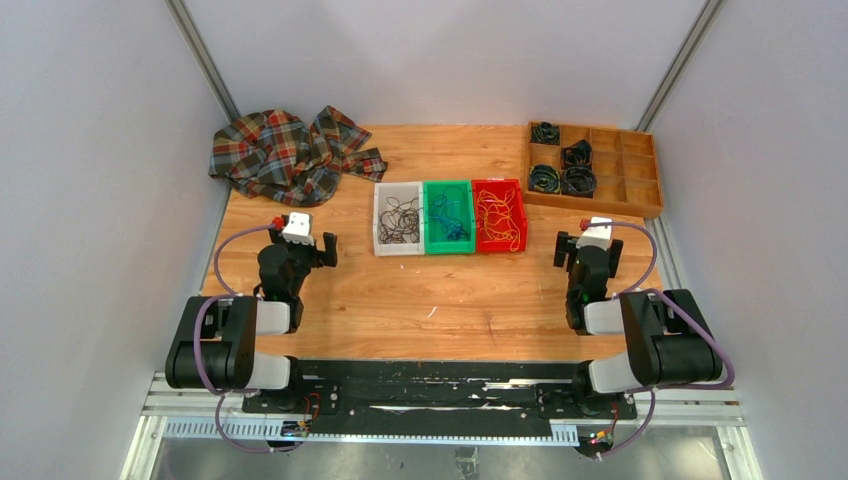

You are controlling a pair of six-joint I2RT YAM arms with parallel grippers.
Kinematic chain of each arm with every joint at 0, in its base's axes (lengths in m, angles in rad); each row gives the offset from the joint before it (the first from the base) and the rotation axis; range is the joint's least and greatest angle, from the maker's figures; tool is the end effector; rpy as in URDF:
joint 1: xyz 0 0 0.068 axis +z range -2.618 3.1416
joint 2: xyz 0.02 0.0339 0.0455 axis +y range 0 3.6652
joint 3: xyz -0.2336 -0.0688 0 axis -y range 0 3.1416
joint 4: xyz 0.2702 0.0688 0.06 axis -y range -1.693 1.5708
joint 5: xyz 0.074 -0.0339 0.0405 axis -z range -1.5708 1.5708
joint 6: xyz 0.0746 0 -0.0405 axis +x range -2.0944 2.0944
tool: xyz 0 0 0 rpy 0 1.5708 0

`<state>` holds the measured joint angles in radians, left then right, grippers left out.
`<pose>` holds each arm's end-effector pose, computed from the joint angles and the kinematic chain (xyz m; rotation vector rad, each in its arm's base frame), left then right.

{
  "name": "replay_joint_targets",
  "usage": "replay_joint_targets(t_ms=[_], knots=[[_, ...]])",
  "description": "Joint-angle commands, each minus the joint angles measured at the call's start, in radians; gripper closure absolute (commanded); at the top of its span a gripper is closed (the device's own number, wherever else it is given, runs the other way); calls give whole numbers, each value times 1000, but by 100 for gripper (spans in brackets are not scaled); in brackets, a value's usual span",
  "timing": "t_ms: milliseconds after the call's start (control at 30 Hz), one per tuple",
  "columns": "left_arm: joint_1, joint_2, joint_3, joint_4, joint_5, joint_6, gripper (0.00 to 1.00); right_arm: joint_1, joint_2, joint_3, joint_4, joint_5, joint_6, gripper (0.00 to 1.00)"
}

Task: Untangle the cables
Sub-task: Reset both arms

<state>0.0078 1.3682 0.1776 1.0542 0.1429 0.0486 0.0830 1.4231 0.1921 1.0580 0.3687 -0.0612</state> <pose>0.2755 -0.0085 0.0936 0.1410 1.7006 -0.0800 0.2750 -0.0041 0.0851 0.1450 1.7357 -0.3051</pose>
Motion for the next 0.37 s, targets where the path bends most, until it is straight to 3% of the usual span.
replay_joint_targets(t_ms=[0,333], knots=[[-6,-2,3,46,-14,11,2,9,-2,12,31,2,-23,13],[-6,-1,3,49,-14,11,2,7,0,11,37,-3,-22,13]])
